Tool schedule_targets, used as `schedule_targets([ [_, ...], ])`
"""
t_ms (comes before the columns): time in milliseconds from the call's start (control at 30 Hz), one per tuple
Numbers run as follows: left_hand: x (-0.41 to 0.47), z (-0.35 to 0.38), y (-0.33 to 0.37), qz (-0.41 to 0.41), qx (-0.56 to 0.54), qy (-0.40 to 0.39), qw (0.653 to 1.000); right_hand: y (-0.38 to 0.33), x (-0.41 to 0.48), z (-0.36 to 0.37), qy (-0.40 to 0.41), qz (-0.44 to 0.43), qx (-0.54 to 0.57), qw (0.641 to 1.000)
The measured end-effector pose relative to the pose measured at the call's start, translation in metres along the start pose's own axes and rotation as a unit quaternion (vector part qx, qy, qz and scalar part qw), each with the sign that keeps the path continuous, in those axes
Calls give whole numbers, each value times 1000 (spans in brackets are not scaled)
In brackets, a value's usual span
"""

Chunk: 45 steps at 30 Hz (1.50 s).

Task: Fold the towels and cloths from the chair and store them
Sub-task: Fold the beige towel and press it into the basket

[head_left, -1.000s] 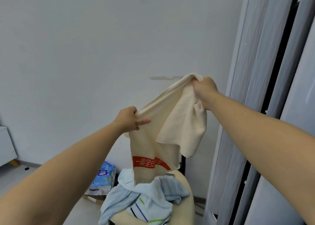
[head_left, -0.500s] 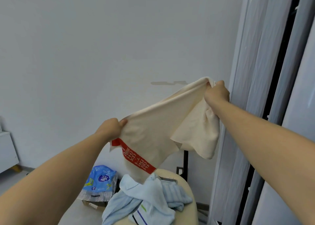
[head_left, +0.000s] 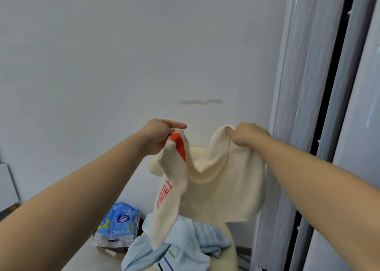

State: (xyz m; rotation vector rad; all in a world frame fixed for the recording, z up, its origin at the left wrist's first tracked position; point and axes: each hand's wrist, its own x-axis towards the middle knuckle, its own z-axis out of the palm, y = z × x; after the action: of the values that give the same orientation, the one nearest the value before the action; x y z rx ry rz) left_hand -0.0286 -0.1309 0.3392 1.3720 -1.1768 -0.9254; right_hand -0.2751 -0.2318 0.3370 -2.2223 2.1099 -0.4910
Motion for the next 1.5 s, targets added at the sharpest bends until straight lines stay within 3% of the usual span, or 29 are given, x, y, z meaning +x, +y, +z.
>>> schedule_targets([
  [167, -12, 27, 13, 39, 0, -11, 999, -10, 4, 5, -28, -62, 118, 991],
  [267, -19, 34, 14, 101, 146, -26, 984, -9, 3, 7, -46, -81, 241, 966],
  [367, -17, 39, 10, 206, 348, 32, 914, -7, -2, 7, -66, -85, 240, 965],
  [533, -10, 43, 9, 264, 498, 140, 814, -5, -7, 9, -32, -118, 7, 992],
  [600, -12, 44, 8, 299, 554, 140, 764, -5, -12, 8, -45, -122, 50, 990],
  [633, -11, 43, 7, 319, 557, 127, 756, -5, -14, 7, -53, -126, 96, 986],
  [700, -10, 44, 4, 325, 514, 92, 789, -4, -15, 6, -60, -142, 190, 970],
  [833, -8, 46, 4, 205, 345, 47, 915, -2, -11, 7, -30, -157, 323, 933],
  [900, -9, 46, 4, 176, 300, 29, 937, -2, -10, 7, -41, -147, 379, 913],
  [1033, -13, 46, 9, 159, 318, 19, 934, -5, -14, 2, -99, -146, 429, 886],
  [1167, -18, 48, 15, 143, 388, 44, 909, -11, -15, 4, -120, -165, 413, 888],
  [1267, -19, 47, 12, 116, 384, 13, 916, -13, -19, 5, -133, -165, 412, 886],
  [1500, -14, 42, 6, 126, 383, -41, 914, -20, -20, 7, -100, -176, 404, 892],
])
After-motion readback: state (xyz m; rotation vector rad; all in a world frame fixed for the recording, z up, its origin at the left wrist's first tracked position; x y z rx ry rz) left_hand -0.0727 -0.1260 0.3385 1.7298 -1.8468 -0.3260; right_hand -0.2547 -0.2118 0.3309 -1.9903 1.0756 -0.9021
